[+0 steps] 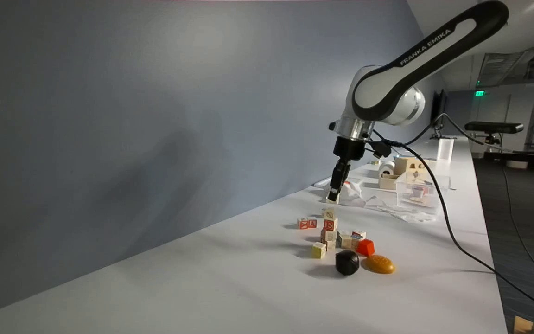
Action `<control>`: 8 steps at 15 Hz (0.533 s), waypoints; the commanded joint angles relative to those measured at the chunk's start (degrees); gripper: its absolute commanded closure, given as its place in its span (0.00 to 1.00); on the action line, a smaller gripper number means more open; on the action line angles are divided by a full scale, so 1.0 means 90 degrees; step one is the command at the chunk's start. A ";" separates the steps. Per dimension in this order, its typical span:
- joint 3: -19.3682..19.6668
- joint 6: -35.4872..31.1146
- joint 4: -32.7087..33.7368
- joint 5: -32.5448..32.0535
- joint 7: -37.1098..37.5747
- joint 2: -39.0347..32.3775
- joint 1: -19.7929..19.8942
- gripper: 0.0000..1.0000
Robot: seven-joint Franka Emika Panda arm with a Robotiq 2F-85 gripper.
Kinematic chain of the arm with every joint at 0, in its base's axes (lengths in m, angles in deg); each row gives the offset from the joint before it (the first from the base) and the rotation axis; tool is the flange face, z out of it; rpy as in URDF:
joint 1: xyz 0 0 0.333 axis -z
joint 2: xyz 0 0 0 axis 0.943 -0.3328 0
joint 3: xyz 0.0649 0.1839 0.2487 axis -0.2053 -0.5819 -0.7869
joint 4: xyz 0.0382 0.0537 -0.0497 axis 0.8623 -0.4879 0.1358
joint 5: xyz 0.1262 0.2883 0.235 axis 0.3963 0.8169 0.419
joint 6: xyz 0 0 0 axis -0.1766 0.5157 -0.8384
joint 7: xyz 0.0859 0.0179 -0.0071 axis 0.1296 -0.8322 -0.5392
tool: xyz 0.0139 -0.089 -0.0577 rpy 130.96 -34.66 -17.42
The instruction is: Pick up the square objects from the counter and place them on top of the other objects
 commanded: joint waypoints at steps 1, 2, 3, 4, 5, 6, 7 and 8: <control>-0.0094 -0.0199 -0.0117 -0.0098 0.0036 -0.0040 0.0086 0.91; -0.0098 -0.0215 -0.0132 -0.0103 0.0043 -0.0054 0.0088 0.91; -0.0096 -0.0216 -0.0136 -0.0083 0.0041 -0.0072 0.0085 0.91; -0.0099 -0.0221 -0.0142 -0.0091 0.0046 -0.0090 0.0088 0.91; -0.0104 -0.0217 -0.0149 -0.0099 0.0047 -0.0104 0.0089 0.91; -0.0107 -0.0219 -0.0153 -0.0096 0.0045 -0.0115 0.0088 0.91; -0.0110 -0.0223 -0.0154 -0.0098 0.0044 -0.0125 0.0088 0.91; -0.0113 -0.0235 -0.0155 -0.0102 0.0046 -0.0132 0.0090 0.91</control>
